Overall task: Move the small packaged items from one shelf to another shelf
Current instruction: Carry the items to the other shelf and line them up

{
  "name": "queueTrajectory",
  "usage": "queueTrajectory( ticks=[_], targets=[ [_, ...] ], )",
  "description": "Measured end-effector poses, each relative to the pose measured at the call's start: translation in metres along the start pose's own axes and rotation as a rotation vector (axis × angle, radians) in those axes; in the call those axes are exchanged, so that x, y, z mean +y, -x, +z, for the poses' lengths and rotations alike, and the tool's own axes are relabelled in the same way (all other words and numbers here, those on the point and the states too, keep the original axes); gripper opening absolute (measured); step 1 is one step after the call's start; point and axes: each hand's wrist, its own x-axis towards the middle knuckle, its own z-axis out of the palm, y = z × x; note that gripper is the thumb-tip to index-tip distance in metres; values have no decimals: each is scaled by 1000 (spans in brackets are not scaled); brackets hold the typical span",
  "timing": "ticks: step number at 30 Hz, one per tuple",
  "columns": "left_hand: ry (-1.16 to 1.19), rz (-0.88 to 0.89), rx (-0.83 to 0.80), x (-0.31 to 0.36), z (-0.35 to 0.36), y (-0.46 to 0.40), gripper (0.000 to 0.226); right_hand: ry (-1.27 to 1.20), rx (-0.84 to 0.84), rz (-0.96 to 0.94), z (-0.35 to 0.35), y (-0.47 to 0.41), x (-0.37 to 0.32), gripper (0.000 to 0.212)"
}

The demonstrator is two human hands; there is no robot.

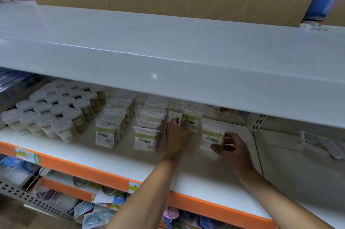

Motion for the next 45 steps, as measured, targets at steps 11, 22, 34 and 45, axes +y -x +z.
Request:
queueTrajectory(
  ticks=[11,22,34,45],
  targets=[
    [-333,114,-61,2,-13,39,48,-6,57,15,56,-30,-11,46],
    [-410,30,-122,0,-25,47,47,77,118,98,82,-54,-17,45],
    [-626,161,-176,16,-25,54,40,240,-74,211,54,-55,-21,63],
    [-962,378,-366,38,18,72,27,750,-370,6,-51,-17,-20,45]
  ],
)
